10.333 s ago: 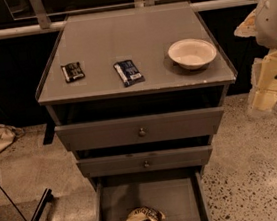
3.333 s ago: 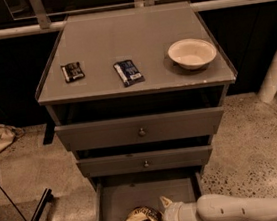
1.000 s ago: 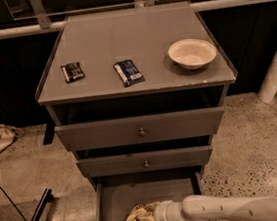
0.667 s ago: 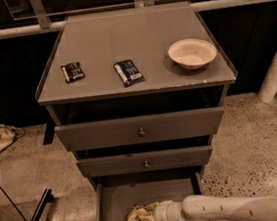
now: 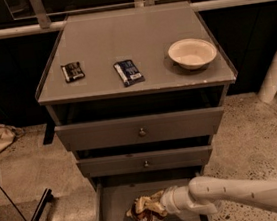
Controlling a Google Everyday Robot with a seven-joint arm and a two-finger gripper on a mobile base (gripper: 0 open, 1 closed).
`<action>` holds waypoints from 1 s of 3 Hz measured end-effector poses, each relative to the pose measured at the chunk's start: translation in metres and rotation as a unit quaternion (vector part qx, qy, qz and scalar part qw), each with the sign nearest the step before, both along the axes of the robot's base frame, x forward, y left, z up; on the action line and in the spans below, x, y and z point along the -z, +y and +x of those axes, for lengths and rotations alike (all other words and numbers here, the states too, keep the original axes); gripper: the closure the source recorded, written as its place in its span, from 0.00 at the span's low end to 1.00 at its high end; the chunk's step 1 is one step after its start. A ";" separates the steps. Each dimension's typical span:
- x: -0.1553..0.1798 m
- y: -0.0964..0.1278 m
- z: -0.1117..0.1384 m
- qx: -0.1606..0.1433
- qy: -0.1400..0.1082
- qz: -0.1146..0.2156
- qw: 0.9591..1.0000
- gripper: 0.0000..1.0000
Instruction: Pick brown chip bag from bottom drawer and place on counter
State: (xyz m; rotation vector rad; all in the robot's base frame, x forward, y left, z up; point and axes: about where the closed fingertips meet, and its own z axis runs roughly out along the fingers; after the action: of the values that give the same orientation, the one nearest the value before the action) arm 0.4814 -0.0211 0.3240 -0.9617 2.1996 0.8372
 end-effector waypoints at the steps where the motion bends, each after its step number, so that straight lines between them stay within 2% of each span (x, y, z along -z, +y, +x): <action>1: -0.035 -0.026 0.032 -0.015 -0.016 0.028 0.999 1.00; 2: -0.082 -0.040 0.039 -0.047 -0.030 0.059 0.997 1.00; 3: -0.097 -0.030 0.019 -0.090 -0.013 0.091 0.992 1.00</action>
Offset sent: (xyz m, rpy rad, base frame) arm -0.0023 -0.0456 0.1714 0.3277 -0.0109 0.3503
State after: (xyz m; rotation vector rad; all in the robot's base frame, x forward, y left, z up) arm 0.5003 -0.0515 0.4213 -1.0845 1.9967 1.0816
